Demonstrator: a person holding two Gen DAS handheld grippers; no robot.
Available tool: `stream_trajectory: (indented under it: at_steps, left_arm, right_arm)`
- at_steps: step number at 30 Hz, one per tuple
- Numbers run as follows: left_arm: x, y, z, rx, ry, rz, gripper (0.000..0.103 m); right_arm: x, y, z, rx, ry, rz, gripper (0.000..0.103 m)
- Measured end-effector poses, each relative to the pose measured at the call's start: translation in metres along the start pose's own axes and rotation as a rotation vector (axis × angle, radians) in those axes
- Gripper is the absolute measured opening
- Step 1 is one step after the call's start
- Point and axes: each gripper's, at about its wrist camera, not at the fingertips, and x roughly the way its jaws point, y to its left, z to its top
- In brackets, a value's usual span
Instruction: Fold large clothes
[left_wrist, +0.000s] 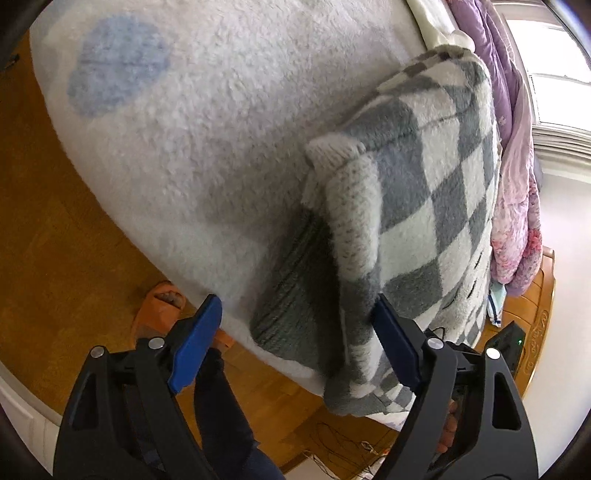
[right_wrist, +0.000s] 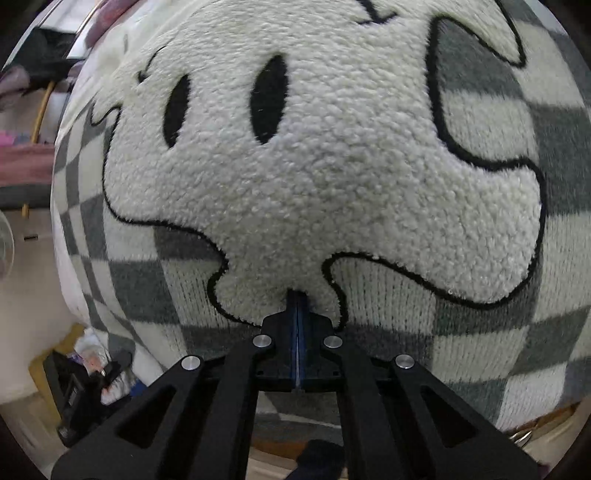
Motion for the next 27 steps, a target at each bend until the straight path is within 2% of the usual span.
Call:
stream_trajectory:
  at_steps: [3, 5, 6, 7, 8, 10, 12, 13, 15, 16, 18, 20, 22, 24, 25, 27]
  left_arm:
    - [0.005, -0.005, 0.000, 0.005, 0.018, -0.015, 0.061]
    - [0.008, -0.008, -0.002, 0.005, 0.022, -0.025, 0.045]
    - [0.009, -0.009, -0.001, 0.006, 0.023, -0.036, 0.024]
    - [0.008, -0.012, -0.002, 0.009, 0.025, -0.052, 0.020]
    - [0.005, -0.016, -0.002, 0.021, 0.024, -0.048, 0.019]
    - [-0.006, -0.028, -0.005, 0.063, 0.017, -0.052, 0.017]
    - [-0.025, -0.041, -0.009, 0.076, 0.013, -0.104, 0.017]
    - [-0.032, -0.047, -0.010, 0.086, 0.012, -0.116, 0.017]
    - [-0.044, -0.059, -0.013, 0.102, 0.021, -0.153, 0.017]
    - [-0.047, -0.064, -0.014, 0.106, 0.024, -0.161, 0.017]
    - [-0.051, -0.072, -0.015, 0.099, 0.048, -0.191, 0.017]
    - [-0.055, -0.077, -0.014, 0.092, 0.060, -0.210, 0.017]
    - [-0.059, -0.082, -0.013, 0.101, 0.067, -0.229, 0.017]
    - [-0.060, -0.089, -0.012, 0.115, 0.080, -0.229, 0.017]
    - [-0.059, -0.092, -0.012, 0.126, 0.081, -0.223, 0.017]
    - [-0.059, -0.094, -0.012, 0.137, 0.085, -0.214, 0.017]
  right_arm:
    - [-0.006, -0.002, -0.002, -0.004, -0.011, 0.030, 0.000]
    - [-0.012, -0.004, -0.009, -0.035, -0.023, 0.034, 0.000]
    - [-0.017, -0.003, -0.013, -0.059, -0.033, 0.029, 0.001]
    - [-0.021, 0.000, -0.018, -0.084, -0.043, 0.023, 0.003]
    - [-0.025, 0.007, -0.023, -0.113, -0.052, 0.018, 0.007]
    - [-0.035, 0.024, -0.035, -0.193, -0.085, 0.020, 0.007]
    - [-0.046, 0.050, -0.057, -0.313, -0.118, 0.057, 0.010]
    - [-0.051, 0.063, -0.069, -0.372, -0.131, 0.085, 0.018]
    - [-0.059, 0.091, -0.096, -0.495, -0.172, 0.127, 0.044]
    - [-0.063, 0.105, -0.111, -0.563, -0.215, 0.118, 0.060]
    - [-0.063, 0.121, -0.135, -0.647, -0.262, 0.152, 0.063]
    - [-0.054, 0.141, -0.147, -0.706, -0.266, 0.164, 0.067]
    - [-0.038, 0.155, -0.154, -0.771, -0.285, 0.091, 0.067]
    - [-0.031, 0.159, -0.151, -0.808, -0.296, 0.057, 0.067]
    - [-0.026, 0.164, -0.149, -0.817, -0.331, 0.019, 0.067]
    - [-0.022, 0.161, -0.147, -0.806, -0.359, 0.006, 0.067]
